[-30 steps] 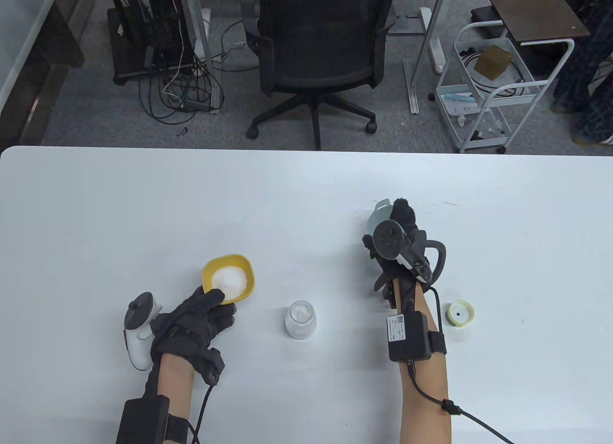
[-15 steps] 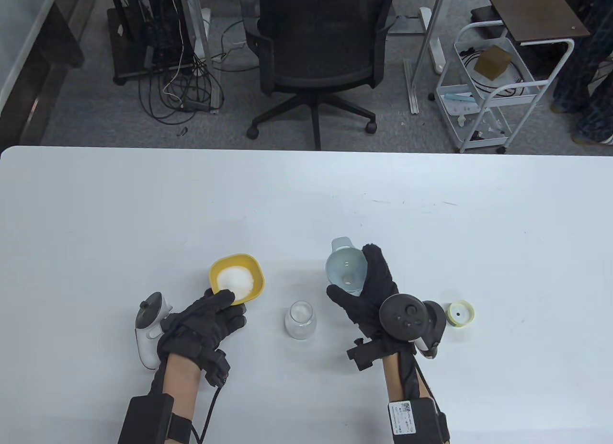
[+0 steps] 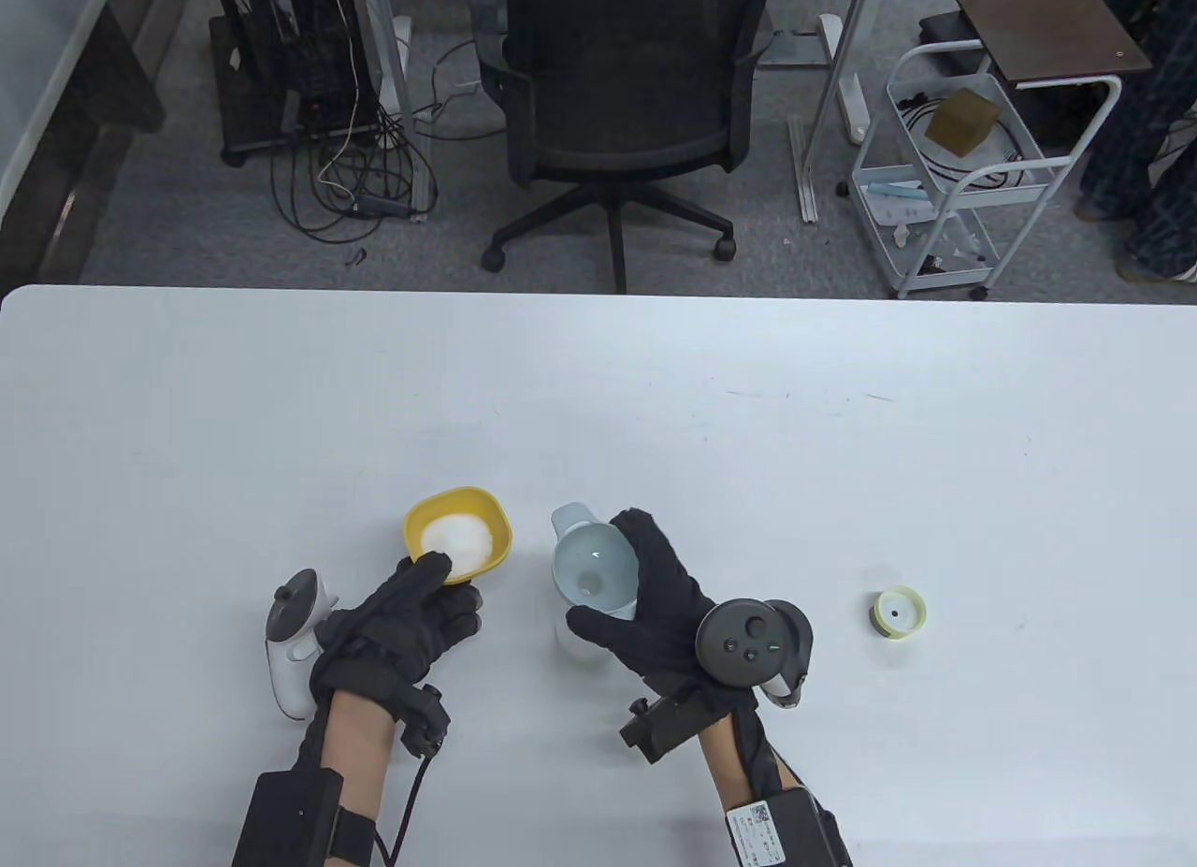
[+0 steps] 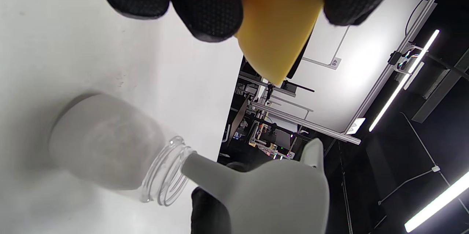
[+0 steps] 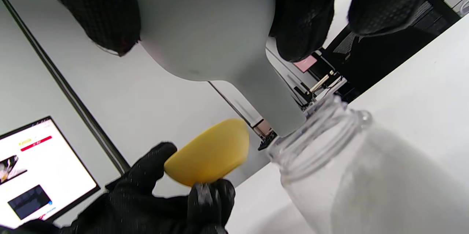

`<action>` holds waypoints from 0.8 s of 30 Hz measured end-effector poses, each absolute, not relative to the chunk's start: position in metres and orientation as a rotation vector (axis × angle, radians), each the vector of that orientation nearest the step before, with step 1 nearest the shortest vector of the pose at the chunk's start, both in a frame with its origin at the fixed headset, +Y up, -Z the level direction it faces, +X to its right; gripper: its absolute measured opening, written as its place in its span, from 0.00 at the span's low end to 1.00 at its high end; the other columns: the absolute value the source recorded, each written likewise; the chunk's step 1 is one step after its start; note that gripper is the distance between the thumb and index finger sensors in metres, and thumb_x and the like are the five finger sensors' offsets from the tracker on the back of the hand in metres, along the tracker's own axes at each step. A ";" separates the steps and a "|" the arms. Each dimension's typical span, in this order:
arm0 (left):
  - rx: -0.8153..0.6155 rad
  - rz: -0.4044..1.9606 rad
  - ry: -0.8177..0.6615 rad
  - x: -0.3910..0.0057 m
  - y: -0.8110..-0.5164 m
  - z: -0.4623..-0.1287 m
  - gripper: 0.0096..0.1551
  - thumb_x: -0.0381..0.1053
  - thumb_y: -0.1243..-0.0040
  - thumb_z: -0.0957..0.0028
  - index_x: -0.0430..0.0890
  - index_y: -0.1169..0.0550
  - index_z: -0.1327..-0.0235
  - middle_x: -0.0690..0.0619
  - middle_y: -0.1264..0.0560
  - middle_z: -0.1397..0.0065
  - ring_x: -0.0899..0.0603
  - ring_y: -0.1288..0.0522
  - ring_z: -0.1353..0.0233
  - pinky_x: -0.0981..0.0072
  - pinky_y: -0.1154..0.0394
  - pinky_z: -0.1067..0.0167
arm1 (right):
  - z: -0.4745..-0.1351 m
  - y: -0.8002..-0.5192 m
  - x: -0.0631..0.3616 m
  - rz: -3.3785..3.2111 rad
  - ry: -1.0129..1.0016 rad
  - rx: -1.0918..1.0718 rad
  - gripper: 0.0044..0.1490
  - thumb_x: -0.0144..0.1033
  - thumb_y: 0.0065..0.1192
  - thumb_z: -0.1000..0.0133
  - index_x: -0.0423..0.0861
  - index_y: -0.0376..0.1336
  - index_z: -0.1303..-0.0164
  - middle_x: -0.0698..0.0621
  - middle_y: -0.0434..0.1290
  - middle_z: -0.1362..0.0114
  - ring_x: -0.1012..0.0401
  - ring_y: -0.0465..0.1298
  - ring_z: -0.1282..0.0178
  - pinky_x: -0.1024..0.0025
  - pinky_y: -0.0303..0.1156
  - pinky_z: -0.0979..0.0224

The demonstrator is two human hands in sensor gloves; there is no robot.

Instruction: Unscrew the press dispenser and pour salt into it

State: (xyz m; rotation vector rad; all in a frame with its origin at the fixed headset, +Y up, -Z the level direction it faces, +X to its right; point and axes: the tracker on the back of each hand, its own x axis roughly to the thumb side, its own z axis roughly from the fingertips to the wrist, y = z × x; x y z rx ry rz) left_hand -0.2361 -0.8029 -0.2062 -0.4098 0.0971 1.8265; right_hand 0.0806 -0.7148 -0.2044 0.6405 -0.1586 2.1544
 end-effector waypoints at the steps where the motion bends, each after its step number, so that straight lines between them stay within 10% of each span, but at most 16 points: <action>1: -0.405 1.827 0.096 -0.236 -0.803 -0.206 0.60 0.71 0.41 0.36 0.30 0.47 0.15 0.36 0.34 0.23 0.45 0.23 0.33 0.38 0.28 0.31 | -0.204 -0.716 0.079 2.165 -0.147 0.647 0.71 0.58 0.66 0.41 0.18 0.41 0.14 0.22 0.58 0.18 0.34 0.69 0.25 0.25 0.64 0.31; 24: -0.337 1.660 -0.085 -0.211 -0.770 -0.205 0.61 0.76 0.40 0.41 0.34 0.45 0.16 0.40 0.32 0.26 0.48 0.22 0.36 0.39 0.27 0.31 | -0.205 -0.740 0.077 2.205 0.003 0.641 0.72 0.54 0.68 0.41 0.17 0.36 0.16 0.19 0.54 0.18 0.32 0.66 0.23 0.24 0.63 0.31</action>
